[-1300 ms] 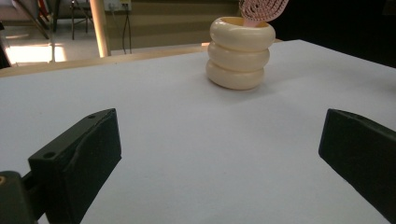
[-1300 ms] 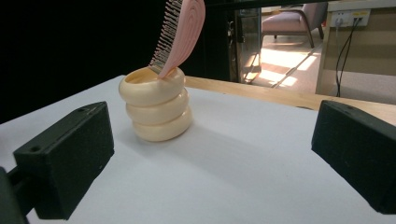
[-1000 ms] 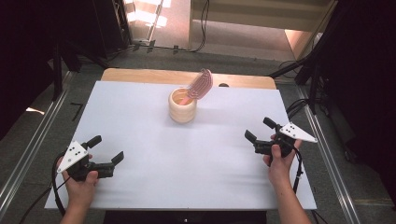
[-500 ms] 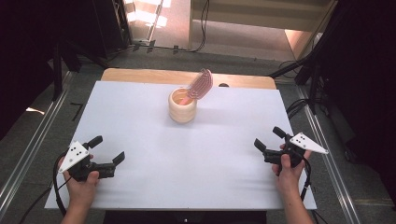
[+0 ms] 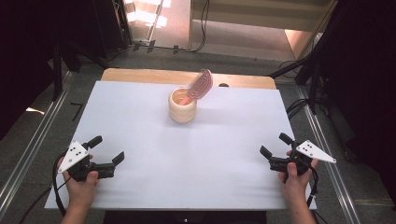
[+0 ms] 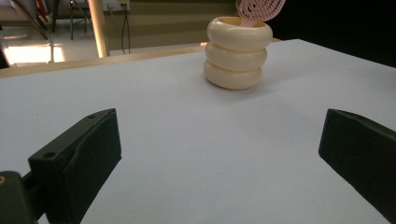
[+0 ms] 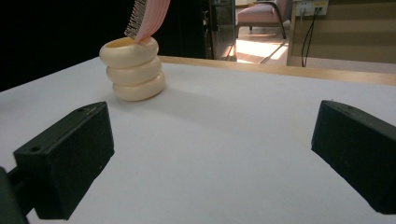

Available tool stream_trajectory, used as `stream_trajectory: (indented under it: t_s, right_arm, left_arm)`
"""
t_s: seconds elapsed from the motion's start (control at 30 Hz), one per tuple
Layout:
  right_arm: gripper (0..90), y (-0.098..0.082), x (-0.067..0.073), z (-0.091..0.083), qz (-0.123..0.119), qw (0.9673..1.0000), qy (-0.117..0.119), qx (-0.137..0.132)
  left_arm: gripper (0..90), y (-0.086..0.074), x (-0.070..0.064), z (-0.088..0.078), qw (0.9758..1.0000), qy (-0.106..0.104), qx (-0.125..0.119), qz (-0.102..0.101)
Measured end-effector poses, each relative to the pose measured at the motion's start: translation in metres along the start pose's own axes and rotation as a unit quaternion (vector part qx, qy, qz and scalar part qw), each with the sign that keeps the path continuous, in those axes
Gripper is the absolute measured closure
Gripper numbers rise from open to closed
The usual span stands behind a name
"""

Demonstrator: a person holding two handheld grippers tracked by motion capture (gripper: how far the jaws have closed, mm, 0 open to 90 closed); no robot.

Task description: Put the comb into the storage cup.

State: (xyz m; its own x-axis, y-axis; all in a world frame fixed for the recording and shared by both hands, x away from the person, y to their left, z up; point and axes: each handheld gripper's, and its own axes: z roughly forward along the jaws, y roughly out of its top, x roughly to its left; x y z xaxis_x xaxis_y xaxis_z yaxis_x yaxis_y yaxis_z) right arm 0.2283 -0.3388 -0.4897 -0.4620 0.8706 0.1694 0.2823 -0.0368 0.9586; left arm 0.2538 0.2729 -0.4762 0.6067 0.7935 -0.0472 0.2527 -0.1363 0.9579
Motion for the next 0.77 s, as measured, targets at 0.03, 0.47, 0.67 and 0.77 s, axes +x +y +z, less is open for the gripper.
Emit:
stream_trajectory:
  t_s: [0.03, 0.47, 0.67, 0.77]
  right_arm:
    - [0.0, -0.001, -0.001, -0.002, -0.002, 1.0, -0.002, 0.002]
    - [0.0, -0.016, -0.007, -0.029, -0.011, 0.9997, -0.021, 0.007]
    - [0.0, -0.019, -0.008, -0.035, -0.02, 0.9993, -0.031, 0.009]
    - [0.0, -0.02, -0.009, -0.036, -0.018, 0.9992, -0.034, 0.01]
  left_arm:
    - [0.0, 0.0, 0.0, 0.0, 1.0, 0.0, 0.0, 0.0]
    - [0.0, -0.002, 0.003, 0.0, 1.0, 0.005, 0.006, 0.0]
    - [0.0, -0.003, 0.006, 0.001, 0.9999, 0.004, 0.008, -0.008]
    - [0.0, -0.004, 0.005, 0.004, 0.9998, 0.003, 0.017, -0.006]
